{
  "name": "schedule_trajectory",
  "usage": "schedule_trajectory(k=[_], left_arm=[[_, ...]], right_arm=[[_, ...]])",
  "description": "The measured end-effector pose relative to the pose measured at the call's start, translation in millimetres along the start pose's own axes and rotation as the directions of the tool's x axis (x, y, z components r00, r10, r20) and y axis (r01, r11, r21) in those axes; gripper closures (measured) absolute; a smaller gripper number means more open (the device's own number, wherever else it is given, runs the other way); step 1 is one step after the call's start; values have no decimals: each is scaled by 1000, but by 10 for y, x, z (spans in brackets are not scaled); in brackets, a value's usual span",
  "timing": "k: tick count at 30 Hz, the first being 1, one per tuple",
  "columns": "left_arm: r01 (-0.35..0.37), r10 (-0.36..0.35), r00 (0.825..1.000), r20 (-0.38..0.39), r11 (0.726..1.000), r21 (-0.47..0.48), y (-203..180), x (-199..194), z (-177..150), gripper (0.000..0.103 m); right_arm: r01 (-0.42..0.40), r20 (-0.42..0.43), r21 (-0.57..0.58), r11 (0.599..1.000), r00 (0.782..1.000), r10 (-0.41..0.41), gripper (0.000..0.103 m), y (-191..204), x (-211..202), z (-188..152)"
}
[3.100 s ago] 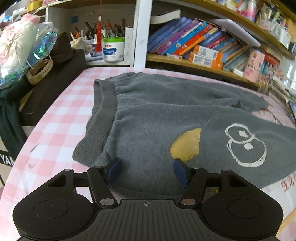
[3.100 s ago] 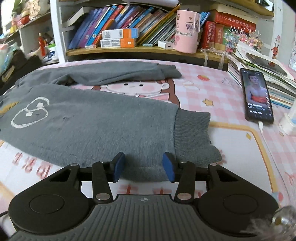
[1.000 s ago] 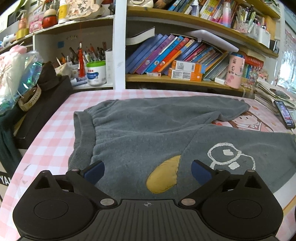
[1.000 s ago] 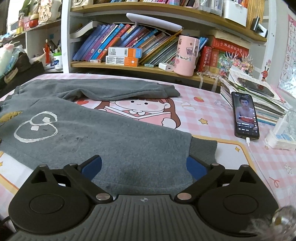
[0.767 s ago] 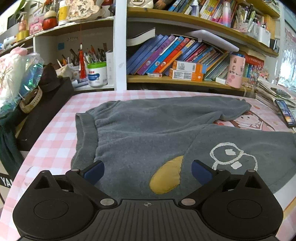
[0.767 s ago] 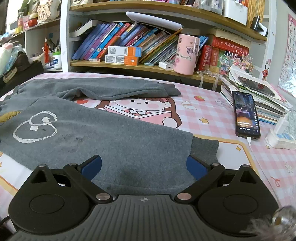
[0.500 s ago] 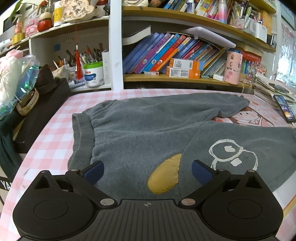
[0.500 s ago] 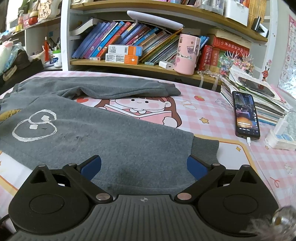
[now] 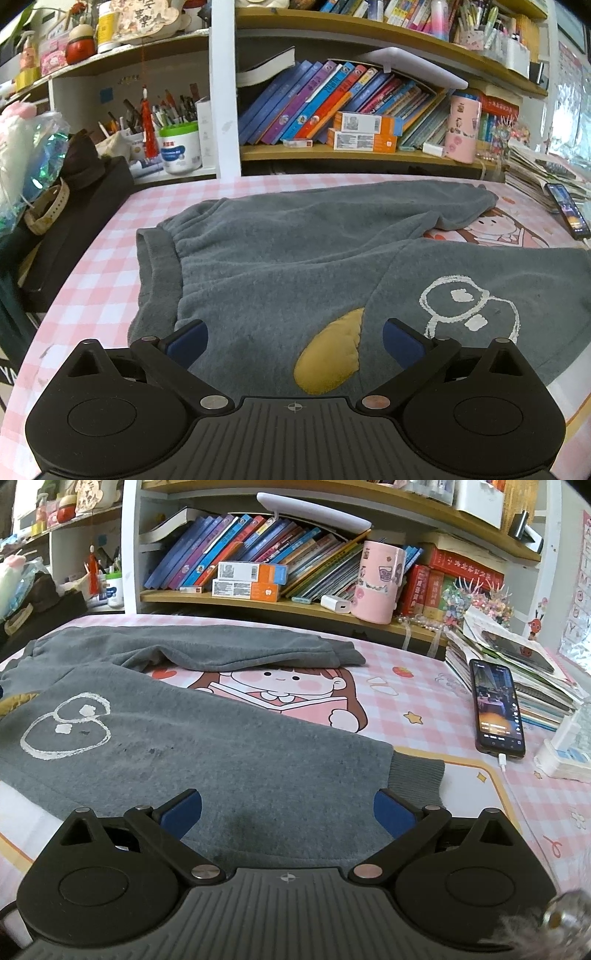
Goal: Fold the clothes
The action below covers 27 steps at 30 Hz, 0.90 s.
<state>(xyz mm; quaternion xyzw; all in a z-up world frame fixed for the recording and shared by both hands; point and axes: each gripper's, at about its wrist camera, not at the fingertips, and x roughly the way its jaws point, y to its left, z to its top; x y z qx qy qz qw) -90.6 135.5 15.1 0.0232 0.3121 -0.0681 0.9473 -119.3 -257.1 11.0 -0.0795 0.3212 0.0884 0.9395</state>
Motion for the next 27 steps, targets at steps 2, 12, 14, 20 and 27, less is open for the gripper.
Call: schedule_trajectory(k=[2, 12, 14, 20, 27], left_arm=[[-2, 2, 1000, 0, 1000, 4, 5, 20, 18, 1], [21, -21, 1000, -15, 999, 37, -26, 164, 115, 1], [30, -28, 999, -26, 997, 69, -63, 203, 132, 1], [49, -45, 998, -36, 991, 125, -138, 314, 219, 1], [44, -39, 998, -40, 989, 139, -98, 484, 420, 1]], right_arm=[[-3, -1, -3, 1000, 1000, 3, 3, 2, 21, 19], [-23, -6, -33, 999, 1000, 23, 3, 16, 170, 145], [-27, -7, -39, 999, 1000, 27, 3, 18, 201, 170], [-78, 7, -94, 992, 997, 79, 3, 97, 332, 366], [-158, -6, -184, 970, 987, 160, 3, 176, 665, 696]])
